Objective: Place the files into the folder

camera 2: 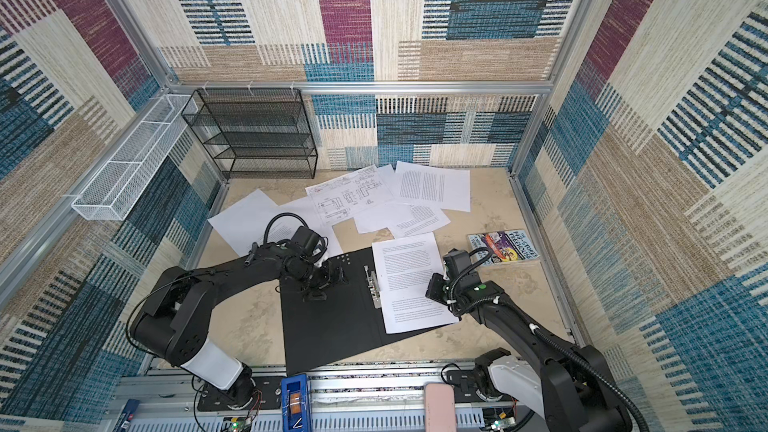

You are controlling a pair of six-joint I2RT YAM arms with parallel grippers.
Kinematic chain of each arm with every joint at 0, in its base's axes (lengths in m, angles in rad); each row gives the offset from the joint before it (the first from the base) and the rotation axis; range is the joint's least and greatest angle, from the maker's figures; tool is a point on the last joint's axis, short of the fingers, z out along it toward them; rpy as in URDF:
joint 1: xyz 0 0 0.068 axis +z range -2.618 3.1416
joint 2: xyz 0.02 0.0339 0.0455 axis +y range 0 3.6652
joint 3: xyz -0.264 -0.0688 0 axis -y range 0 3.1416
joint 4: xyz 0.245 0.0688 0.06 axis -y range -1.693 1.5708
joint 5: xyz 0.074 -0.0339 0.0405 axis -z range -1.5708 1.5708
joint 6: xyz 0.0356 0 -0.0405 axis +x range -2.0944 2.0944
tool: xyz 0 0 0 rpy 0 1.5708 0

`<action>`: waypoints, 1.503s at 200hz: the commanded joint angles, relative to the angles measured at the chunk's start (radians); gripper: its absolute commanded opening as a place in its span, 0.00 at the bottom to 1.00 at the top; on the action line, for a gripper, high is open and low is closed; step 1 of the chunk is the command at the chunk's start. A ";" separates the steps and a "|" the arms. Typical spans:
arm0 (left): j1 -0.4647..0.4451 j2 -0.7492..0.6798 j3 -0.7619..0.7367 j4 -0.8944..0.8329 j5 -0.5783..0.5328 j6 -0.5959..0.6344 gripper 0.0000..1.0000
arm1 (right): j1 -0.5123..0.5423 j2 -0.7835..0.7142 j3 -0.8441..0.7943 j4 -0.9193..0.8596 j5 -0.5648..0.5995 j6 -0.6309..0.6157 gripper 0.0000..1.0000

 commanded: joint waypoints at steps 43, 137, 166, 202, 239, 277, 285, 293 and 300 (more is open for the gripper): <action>0.019 0.122 0.065 -0.076 -0.136 -0.003 0.97 | 0.005 0.116 0.047 0.070 -0.064 -0.072 0.15; 0.093 0.299 0.223 -0.043 -0.110 0.006 0.97 | 0.005 0.413 0.245 0.164 -0.043 -0.165 0.22; 0.092 0.301 0.194 -0.020 -0.102 -0.002 0.97 | 0.023 0.451 0.230 0.206 -0.071 -0.155 0.22; 0.094 0.324 0.197 -0.012 -0.093 -0.005 0.97 | 0.061 0.488 0.221 0.264 -0.099 -0.144 0.22; 0.101 0.327 0.220 -0.030 -0.102 -0.007 0.97 | 0.095 0.535 0.215 0.323 -0.141 -0.138 0.21; 0.120 0.319 0.206 -0.032 -0.106 -0.004 0.97 | 0.093 0.399 0.248 0.261 -0.059 -0.135 0.23; 0.123 0.317 0.203 -0.032 -0.103 -0.003 0.97 | 0.091 0.390 0.276 0.219 -0.038 -0.134 0.24; 0.123 0.316 0.203 -0.032 -0.103 -0.001 0.97 | 0.090 0.387 0.301 0.176 -0.011 -0.129 0.26; 0.125 0.315 0.201 -0.033 -0.102 0.001 0.97 | 0.090 0.381 0.312 0.154 0.005 -0.125 0.28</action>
